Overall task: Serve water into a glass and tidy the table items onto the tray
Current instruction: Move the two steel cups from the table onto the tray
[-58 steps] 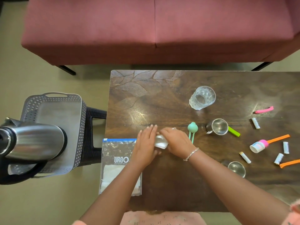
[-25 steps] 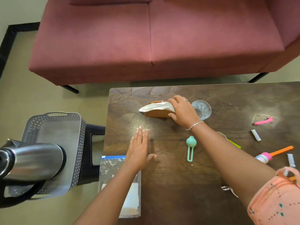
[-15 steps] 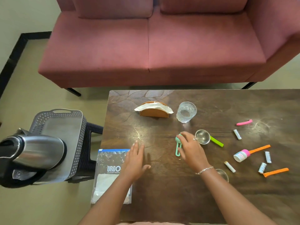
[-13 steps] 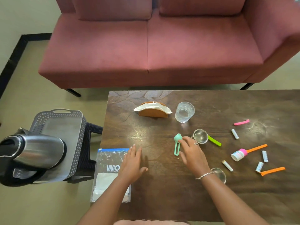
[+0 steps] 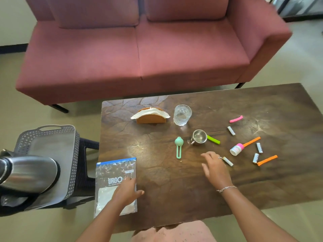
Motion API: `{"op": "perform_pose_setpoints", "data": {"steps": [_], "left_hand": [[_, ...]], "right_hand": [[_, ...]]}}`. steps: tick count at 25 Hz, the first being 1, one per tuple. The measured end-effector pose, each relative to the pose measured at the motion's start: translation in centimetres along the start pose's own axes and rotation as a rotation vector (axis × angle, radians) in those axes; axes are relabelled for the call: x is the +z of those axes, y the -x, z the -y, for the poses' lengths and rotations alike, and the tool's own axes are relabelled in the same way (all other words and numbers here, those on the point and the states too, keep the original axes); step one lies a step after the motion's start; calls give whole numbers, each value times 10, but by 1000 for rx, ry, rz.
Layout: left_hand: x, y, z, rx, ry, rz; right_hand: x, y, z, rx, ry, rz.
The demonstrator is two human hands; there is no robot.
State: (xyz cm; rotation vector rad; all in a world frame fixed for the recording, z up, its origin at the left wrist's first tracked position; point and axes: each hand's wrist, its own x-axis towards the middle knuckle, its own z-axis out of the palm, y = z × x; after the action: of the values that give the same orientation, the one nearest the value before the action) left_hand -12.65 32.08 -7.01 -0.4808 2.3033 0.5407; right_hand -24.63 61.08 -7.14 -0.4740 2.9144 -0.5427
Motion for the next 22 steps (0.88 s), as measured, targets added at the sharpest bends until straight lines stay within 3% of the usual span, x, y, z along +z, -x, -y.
{"op": "perform_pose_setpoints", "data": {"steps": [4,10,14,16,19,22], "left_hand": [[-5,-11,-16,69,-11,35],[-16,-33,-62,179,-5,37],[-26,-59,-109,171,203,-4],[-30,-74,-132,131,413,-38],[-27,-100,-158,50,635,-77],[-17,-123,-180,-30,730,9]], "right_hand": [[-8,24,-21,383,-164,-125],[-8,53,-47,722,-354,-279],[17,61,-46,1306,-836,-428],[35,64,-33,1513,-1160,-404],[50,56,-13,1602,-1430,-339],[57,33,-6,1688,-1546,-396]]}}
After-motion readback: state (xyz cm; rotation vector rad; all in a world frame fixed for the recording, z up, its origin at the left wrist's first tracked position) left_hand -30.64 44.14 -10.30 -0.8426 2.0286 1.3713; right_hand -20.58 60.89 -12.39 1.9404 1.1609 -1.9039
